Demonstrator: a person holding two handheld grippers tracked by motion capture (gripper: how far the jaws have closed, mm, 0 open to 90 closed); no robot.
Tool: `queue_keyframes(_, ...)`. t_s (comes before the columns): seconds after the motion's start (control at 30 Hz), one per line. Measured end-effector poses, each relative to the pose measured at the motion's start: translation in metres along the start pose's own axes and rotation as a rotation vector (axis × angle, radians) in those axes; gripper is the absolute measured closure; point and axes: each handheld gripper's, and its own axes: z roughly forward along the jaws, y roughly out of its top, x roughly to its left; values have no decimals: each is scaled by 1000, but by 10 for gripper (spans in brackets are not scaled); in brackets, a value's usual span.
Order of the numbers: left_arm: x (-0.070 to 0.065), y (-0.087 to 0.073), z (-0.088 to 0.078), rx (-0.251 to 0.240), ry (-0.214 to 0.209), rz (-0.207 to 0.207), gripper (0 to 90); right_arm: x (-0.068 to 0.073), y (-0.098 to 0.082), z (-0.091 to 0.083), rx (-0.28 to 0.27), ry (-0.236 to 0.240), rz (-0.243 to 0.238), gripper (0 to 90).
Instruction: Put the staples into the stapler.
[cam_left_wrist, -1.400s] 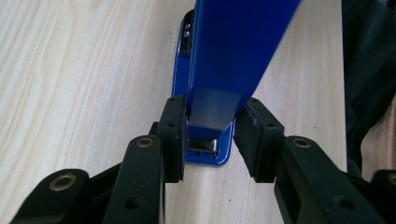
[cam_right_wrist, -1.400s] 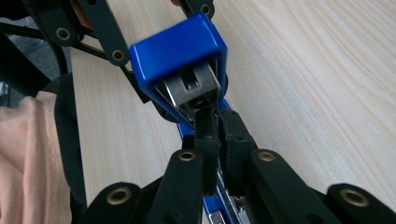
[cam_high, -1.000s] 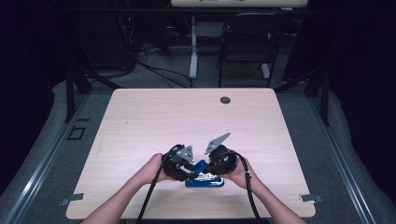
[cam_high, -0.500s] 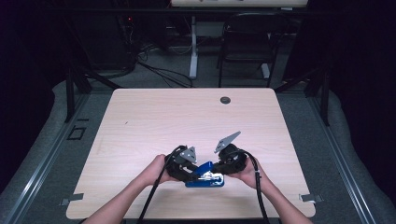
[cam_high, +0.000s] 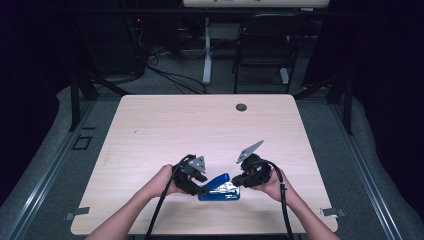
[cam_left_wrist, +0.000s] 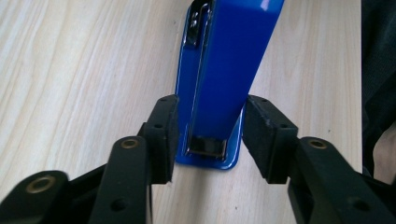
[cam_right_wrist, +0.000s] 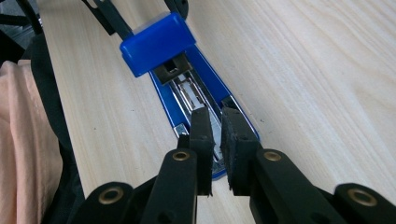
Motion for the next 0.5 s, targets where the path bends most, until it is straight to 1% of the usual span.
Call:
queue_keyframes(0.03,1,-1,-1,5,6,-1,530,0,0,-1,8,1,5,835)
queue_keyframes(0.07,3,-4,-3,6,17,-14,522,-1,-1,0,14,2,5,833)
queue_keyframes(0.13,7,-9,-6,9,33,-41,448,-3,-2,0,25,-1,14,831)
queue_keyframes(0.2,13,-17,-12,0,49,-75,412,-4,-3,-1,33,-5,23,828)
queue_keyframes(0.23,15,-19,-15,0,56,-85,392,-6,-4,-2,28,-7,28,828)
queue_keyframes(0.33,20,-28,-22,-7,78,-116,369,-8,-6,-6,22,-14,33,827)
queue_keyframes(0.37,22,-30,-24,-6,83,-121,359,-7,-6,-7,12,-19,39,827)
queue_keyframes(0.4,24,-32,-26,-9,87,-129,340,-8,-6,-9,12,-25,37,827)
queue_keyframes(0.5,26,-35,-27,-1,94,-139,292,-8,-4,-15,-12,-38,44,822)
